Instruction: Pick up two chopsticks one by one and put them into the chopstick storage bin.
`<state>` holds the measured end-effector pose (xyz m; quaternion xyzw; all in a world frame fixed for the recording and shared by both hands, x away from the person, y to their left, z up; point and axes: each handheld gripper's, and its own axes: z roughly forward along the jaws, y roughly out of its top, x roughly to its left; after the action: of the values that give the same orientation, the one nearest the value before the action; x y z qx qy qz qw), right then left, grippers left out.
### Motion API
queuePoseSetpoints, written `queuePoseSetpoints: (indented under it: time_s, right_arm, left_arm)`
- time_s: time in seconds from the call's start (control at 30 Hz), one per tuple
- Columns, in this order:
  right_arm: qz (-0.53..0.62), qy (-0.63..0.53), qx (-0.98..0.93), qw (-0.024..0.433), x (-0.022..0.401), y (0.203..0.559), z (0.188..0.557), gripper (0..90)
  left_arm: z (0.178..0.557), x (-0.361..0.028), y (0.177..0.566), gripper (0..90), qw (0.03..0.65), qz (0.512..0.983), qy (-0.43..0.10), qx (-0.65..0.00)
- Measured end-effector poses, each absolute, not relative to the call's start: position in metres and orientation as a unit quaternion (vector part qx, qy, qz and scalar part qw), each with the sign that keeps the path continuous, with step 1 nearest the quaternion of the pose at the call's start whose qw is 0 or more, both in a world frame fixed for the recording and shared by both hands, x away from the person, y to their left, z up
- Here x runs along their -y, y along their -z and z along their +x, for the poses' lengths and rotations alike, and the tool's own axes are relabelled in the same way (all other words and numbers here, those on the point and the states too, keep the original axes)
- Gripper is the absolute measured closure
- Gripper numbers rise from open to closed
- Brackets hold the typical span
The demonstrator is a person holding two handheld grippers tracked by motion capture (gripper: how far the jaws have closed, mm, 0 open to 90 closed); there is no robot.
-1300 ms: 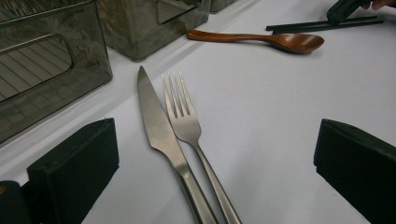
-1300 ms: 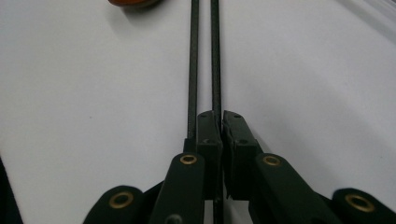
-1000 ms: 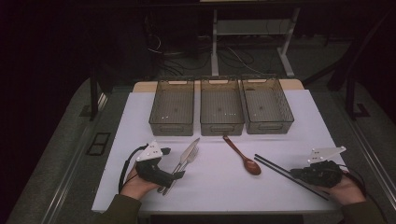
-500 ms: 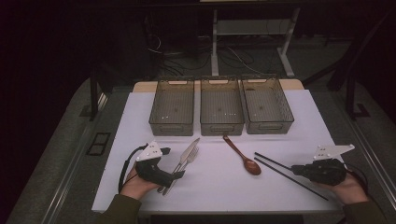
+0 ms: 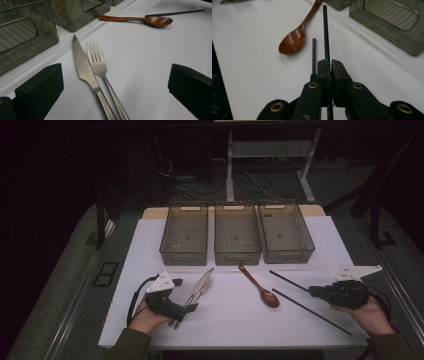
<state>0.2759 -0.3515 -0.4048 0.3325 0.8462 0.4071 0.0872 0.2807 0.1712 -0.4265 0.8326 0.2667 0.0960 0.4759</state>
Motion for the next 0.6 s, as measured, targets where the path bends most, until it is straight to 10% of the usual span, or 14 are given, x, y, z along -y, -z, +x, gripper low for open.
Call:
queuePoseSetpoints:
  time_s: [0.6]
  right_arm:
    - [0.357,-0.419,-0.83,0.092,0.327,0.388,0.294,84.9]
  left_arm:
    - [0.281,-0.167,0.426,0.0,0.485,0.828,-0.097,-0.265]
